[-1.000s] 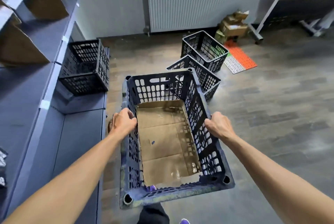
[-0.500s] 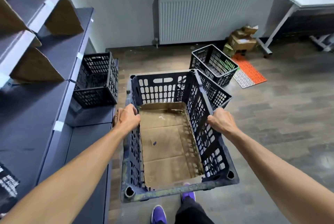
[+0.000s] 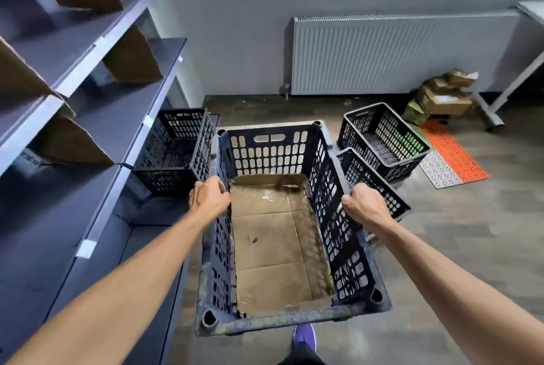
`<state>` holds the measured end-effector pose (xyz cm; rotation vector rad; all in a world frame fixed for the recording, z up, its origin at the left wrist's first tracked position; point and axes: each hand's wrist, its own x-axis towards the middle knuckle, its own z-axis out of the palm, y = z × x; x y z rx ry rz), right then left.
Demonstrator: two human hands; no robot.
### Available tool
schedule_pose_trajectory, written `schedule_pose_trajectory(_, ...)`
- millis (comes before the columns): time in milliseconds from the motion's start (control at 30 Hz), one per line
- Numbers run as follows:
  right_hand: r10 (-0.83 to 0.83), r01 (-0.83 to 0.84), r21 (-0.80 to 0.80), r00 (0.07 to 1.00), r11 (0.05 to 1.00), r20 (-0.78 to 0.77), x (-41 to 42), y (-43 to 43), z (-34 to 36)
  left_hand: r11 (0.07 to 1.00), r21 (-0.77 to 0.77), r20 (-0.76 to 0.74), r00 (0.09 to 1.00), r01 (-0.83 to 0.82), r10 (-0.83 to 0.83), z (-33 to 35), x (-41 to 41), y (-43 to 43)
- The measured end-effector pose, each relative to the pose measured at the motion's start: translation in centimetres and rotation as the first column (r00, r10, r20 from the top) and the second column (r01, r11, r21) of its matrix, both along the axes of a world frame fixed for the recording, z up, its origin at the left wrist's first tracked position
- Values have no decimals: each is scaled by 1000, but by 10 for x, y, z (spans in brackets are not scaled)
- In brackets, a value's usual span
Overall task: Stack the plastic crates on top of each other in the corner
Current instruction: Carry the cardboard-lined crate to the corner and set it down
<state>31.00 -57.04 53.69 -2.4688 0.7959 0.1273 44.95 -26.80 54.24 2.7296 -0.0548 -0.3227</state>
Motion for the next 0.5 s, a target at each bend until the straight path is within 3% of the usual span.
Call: schedule_pose_trajectory(500,33,-33,-52,999,998,-18,157,-51,19,995,-72,8,998,-65,66,16,142,-47)
